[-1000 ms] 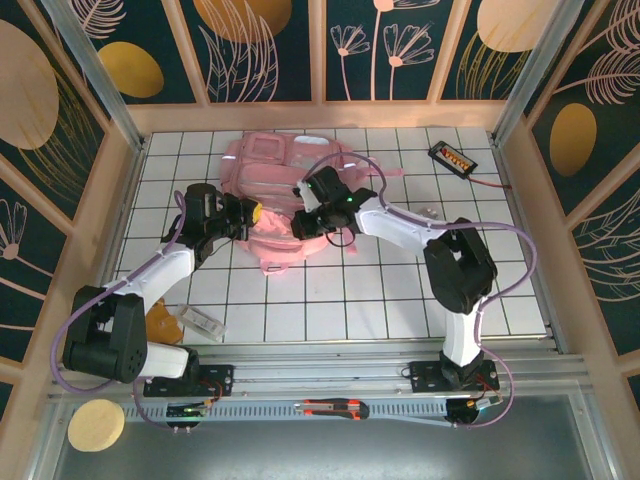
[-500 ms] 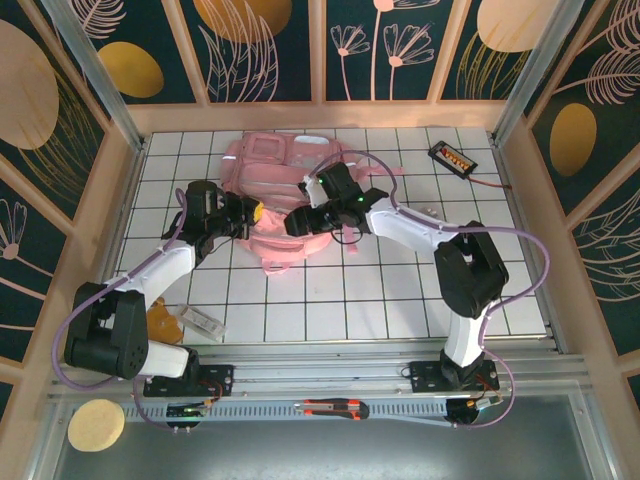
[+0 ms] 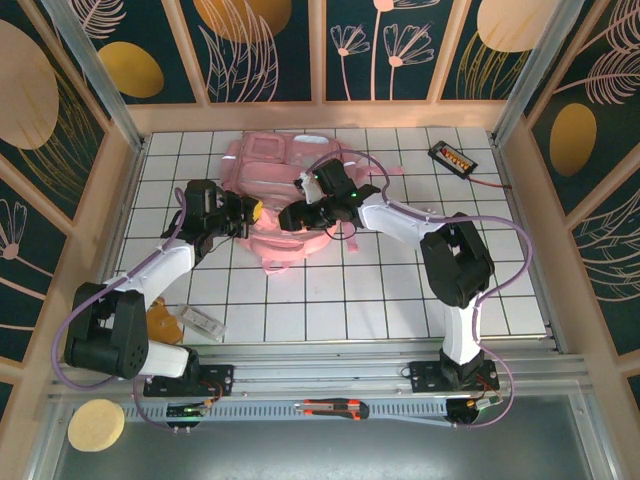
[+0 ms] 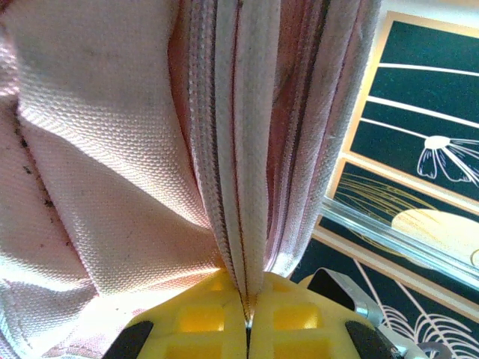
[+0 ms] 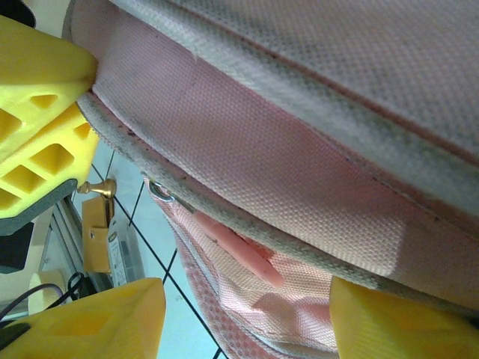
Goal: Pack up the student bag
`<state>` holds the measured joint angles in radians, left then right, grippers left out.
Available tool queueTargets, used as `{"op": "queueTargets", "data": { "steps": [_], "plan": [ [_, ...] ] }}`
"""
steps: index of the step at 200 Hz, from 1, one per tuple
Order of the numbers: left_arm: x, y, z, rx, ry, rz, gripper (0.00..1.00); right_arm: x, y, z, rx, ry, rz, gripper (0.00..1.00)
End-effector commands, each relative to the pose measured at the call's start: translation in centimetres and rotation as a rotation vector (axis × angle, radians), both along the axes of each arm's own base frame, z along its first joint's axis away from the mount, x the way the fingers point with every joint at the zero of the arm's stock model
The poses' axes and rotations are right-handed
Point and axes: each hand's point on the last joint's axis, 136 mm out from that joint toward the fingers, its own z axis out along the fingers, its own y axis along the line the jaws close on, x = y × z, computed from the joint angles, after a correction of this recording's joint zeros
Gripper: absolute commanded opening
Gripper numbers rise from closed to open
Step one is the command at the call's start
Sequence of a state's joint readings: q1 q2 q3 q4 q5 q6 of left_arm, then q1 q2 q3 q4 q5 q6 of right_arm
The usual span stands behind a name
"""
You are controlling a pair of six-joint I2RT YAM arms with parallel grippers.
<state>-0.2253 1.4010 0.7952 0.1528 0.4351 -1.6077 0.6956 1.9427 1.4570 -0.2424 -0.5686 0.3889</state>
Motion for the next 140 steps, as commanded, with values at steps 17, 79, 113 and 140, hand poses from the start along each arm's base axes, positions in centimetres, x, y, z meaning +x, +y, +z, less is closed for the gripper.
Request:
{"op": "queueTargets", "data": {
  "steps": [17, 79, 113, 140],
  "plan": [
    [0.7, -1.6, 4.7, -0.073, -0.122, -0.063, 0.0, 2.1, 2.5, 5.0, 0.122, -0.163, -0.009, 0.6],
    [1.0, -1.3, 4.7, -0.083, -0.118, -0.036, 0.0, 2.4, 2.4, 7.5, 0.252, -0.172, -0.112, 0.49],
    [1.2, -1.5, 4.8, -0.098, -0.12, -0.027, 0.0, 2.5, 2.4, 7.6, 0.317, -0.143, -0.168, 0.49],
    [1.2, -1.6, 5.0, -0.099, -0.121, -0.028, 0.0, 2.3, 2.7, 8.6, 0.371, -0.15, -0.165, 0.48]
  ]
}}
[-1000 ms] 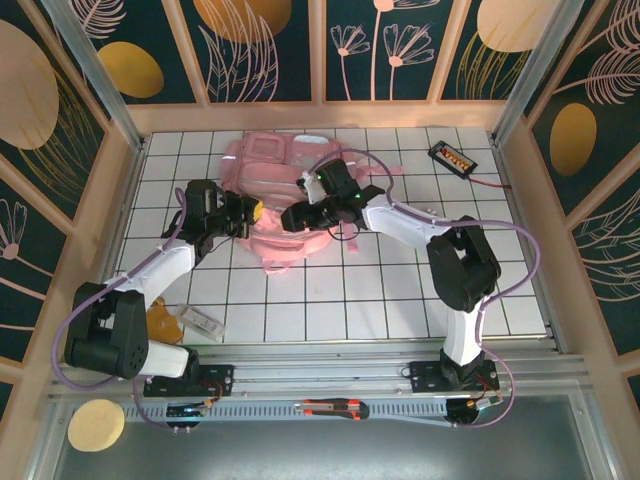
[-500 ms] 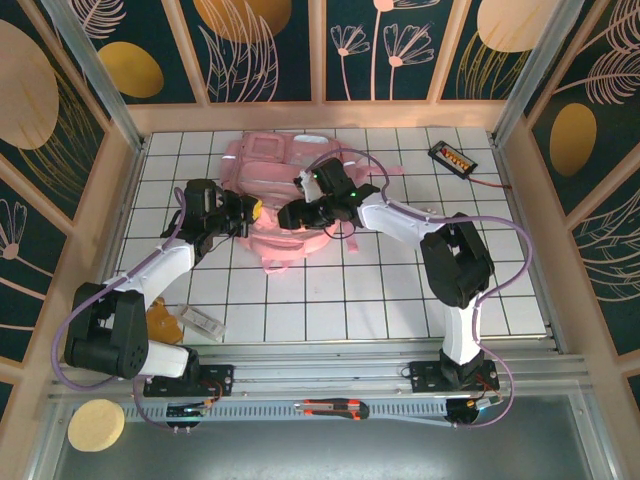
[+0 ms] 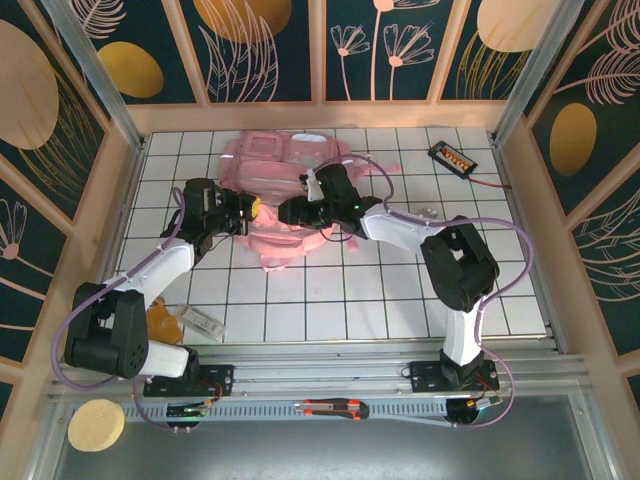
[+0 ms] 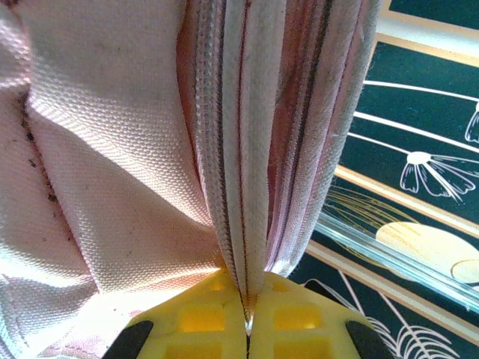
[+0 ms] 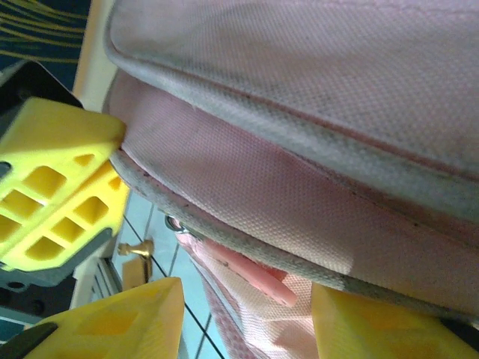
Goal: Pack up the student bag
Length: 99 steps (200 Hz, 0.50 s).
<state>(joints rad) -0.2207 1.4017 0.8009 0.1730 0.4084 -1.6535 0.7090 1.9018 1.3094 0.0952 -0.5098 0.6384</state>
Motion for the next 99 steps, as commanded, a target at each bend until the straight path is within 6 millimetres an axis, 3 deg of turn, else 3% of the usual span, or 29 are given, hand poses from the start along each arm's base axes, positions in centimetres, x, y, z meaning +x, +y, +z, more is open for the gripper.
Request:
{"op": "queueTargets", "data": {
  "steps": [1, 31, 99],
  "plan": [
    [0.53, -2.04, 4.53, -0.074, -0.122, -0.074, 0.0, 0.89, 1.73, 7.31, 0.198, -0.17, -0.011, 0.48],
    [0.43, -2.06, 4.11, -0.081, -0.113, -0.07, 0.0, 0.85, 1.94, 8.01, 0.239, -0.167, -0.013, 0.48],
    [0.49, -2.43, 4.28, -0.076, -0.114, -0.077, 0.0, 1.04, 2.37, 7.51, 0.232, -0.155, -0.015, 0.4]
  ]
}}
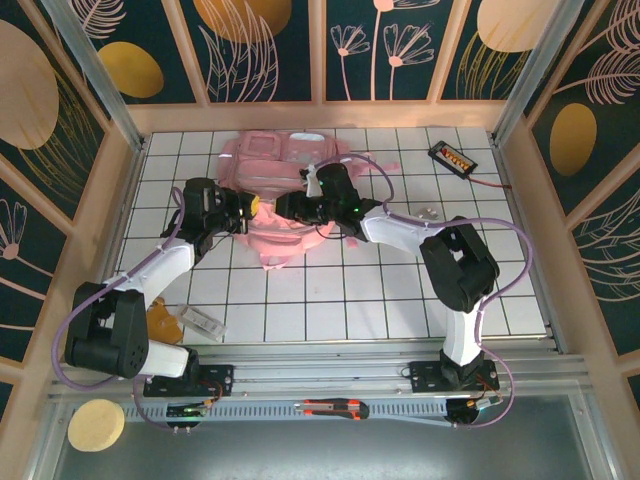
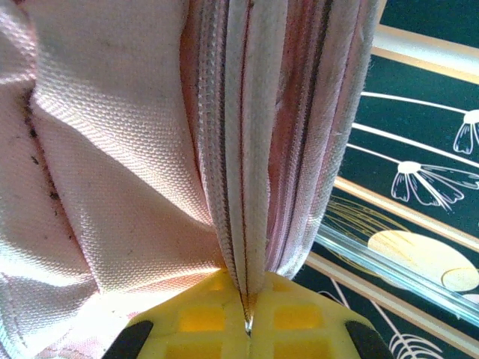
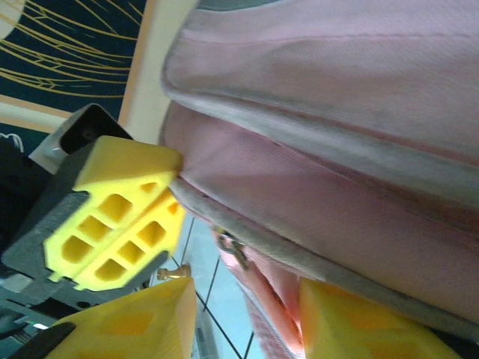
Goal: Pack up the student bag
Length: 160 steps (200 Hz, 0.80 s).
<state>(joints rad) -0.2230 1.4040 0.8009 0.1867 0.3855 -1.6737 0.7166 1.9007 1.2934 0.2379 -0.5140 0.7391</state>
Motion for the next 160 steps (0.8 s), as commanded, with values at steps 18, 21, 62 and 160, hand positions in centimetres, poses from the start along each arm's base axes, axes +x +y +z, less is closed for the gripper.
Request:
{"op": "queueTargets", "data": {
  "steps": [18, 21, 62, 160],
  "plan": [
    [0.1, -2.7, 4.1, -0.068, -0.111, -0.105, 0.0, 0.6, 1.4, 5.1, 0.112, -0.146, 0.011, 0.38],
    [0.1, -2.8, 4.0, -0.069, -0.109, -0.106, 0.0, 0.6, 1.4, 5.2, 0.111, -0.146, 0.011, 0.38],
    [-0.2, -3.0, 4.1, -0.071, -0.113, -0.109, 0.0, 1.3, 1.3, 3.1, 0.012, -0.11, -0.014, 0.41],
    [0.1, -3.9, 4.4, -0.079, -0.121, -0.125, 0.0, 3.4, 0.0, -2.3, -0.307, 0.044, -0.143, 0.5]
  ]
}}
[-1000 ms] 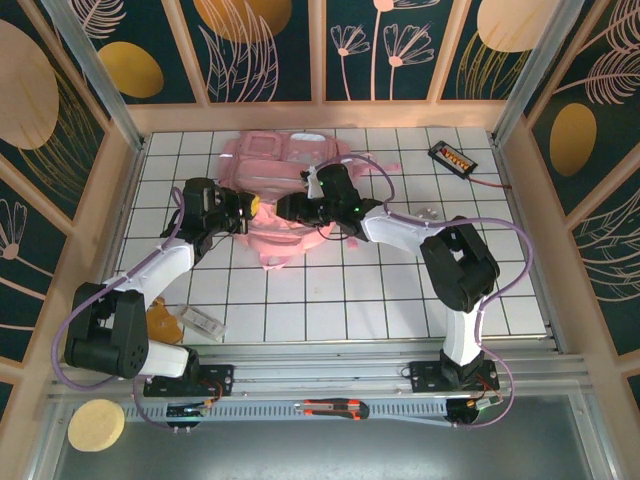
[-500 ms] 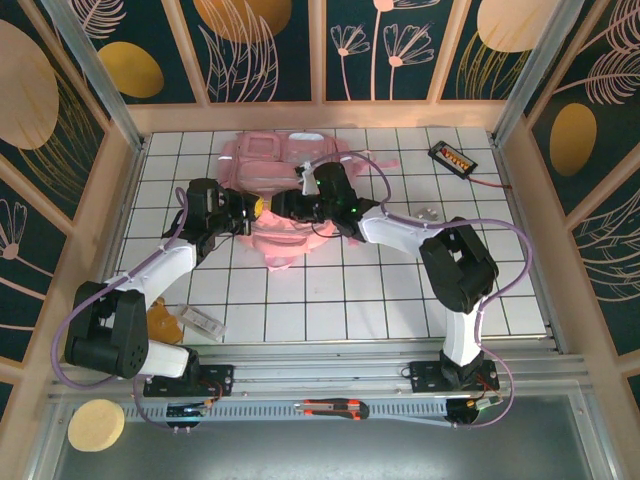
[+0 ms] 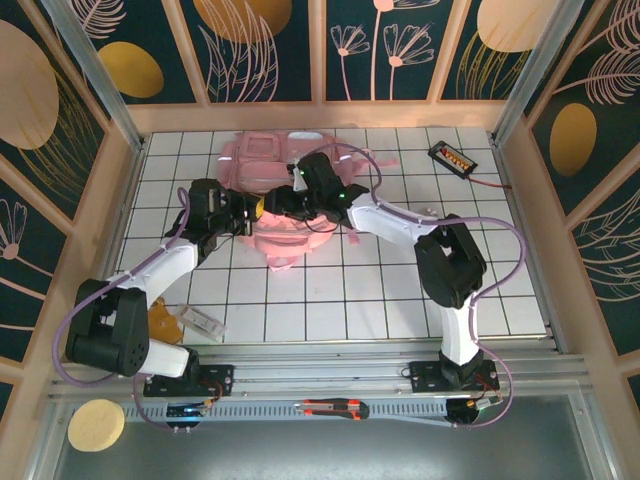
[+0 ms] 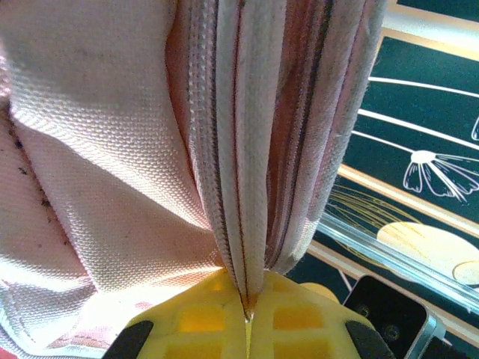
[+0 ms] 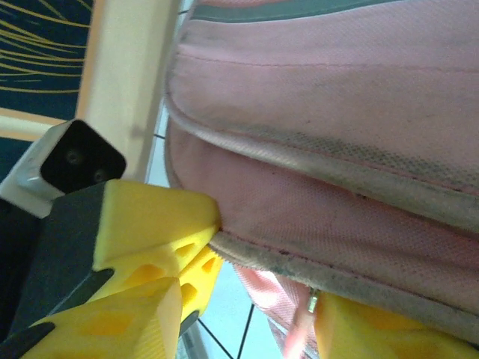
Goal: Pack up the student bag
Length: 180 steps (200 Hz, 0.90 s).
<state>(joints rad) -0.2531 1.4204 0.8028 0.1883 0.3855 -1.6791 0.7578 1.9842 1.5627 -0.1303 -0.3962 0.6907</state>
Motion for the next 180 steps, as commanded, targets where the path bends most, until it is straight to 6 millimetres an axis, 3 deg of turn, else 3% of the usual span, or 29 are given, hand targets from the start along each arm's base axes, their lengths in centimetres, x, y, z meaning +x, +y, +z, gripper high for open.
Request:
{"op": "queueTargets", "data": {
  "steps": [1, 31, 61, 86, 128, 155, 180],
  "plan": [
    [0.5, -2.6, 5.0, -0.082, -0.135, -0.096, 0.0, 2.5, -1.4, -2.0, -0.132, -0.014, -0.1, 0.5],
    [0.5, -2.8, 4.8, -0.087, -0.132, -0.098, 0.0, 2.8, -1.2, -2.0, -0.172, -0.033, -0.108, 0.47],
    [0.6, -2.8, 4.9, -0.096, -0.135, -0.091, 0.0, 2.1, -1.7, -3.2, -0.204, -0.024, -0.088, 0.42],
    [0.8, -2.9, 5.2, -0.095, -0.142, -0.091, 0.0, 1.8, -2.8, -4.3, -0.247, -0.018, -0.102, 0.26],
    [0.8, -2.7, 5.3, -0.087, -0.142, -0.086, 0.0, 2.4, -3.7, -4.6, -0.289, -0.037, -0.131, 0.0],
    [0.7, -2.5, 5.4, -0.069, -0.15, -0.082, 0.0, 2.3, -4.7, -4.8, -0.353, -0.049, -0.13, 0.0],
    [0.7, -2.1, 4.8, -0.022, -0.158, -0.097, 0.0, 1.7, -7.1, -5.5, -0.492, -0.054, -0.119, 0.0]
  ]
}}
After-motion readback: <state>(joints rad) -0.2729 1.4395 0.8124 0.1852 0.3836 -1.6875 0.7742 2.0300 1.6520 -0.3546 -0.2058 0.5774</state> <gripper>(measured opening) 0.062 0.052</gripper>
